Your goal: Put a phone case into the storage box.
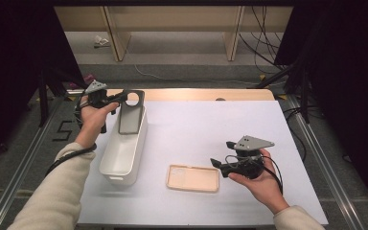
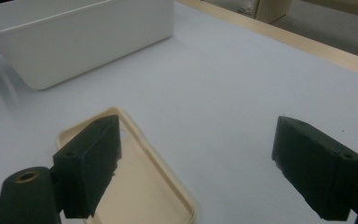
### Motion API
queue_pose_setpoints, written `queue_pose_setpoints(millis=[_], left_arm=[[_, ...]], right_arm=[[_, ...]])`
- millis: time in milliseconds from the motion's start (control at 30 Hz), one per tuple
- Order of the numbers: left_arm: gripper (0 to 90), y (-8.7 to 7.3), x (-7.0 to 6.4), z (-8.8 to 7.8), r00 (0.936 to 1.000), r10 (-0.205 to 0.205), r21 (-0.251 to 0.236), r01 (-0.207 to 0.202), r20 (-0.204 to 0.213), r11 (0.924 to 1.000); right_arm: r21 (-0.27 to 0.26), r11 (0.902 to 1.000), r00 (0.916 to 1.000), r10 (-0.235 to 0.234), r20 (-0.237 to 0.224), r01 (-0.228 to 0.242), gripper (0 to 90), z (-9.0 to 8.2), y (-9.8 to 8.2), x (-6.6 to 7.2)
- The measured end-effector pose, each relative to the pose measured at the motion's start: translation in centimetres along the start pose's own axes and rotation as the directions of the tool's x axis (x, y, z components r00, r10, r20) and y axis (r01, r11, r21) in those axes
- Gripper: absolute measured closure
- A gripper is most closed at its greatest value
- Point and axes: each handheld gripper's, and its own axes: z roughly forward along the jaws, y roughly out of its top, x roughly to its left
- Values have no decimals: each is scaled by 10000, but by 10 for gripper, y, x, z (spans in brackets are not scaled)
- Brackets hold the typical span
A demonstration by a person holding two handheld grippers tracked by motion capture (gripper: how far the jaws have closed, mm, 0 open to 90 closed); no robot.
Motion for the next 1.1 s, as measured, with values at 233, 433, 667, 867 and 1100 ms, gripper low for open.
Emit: queue_pose_setpoints(millis=[233,433,667,867,1100], left_arm=[[800,-1,0,2,9999,-12,100,13,-105,9999],[798,-2,1,4,9998,67,244,-62,-192,9997],[788,-4,3,5,9996,67,410,-55,-276,9991],[774,-5,5,6,9991,87,592,-62,-423,9982],[757,-3,3,8,9973,222,918,-157,-698,9957]], right_arm=[[2,10000,10000,-1,0,1,164,0,0,0],[-10,10000,10000,-3,-1,3,164,0,0,0],[-11,10000,10000,10,-10,-10,164,1,0,0],[1,10000,10000,3,-18,-3,164,1,0,0],[-5,10000,10000,6,-27,-6,164,1,0,0]])
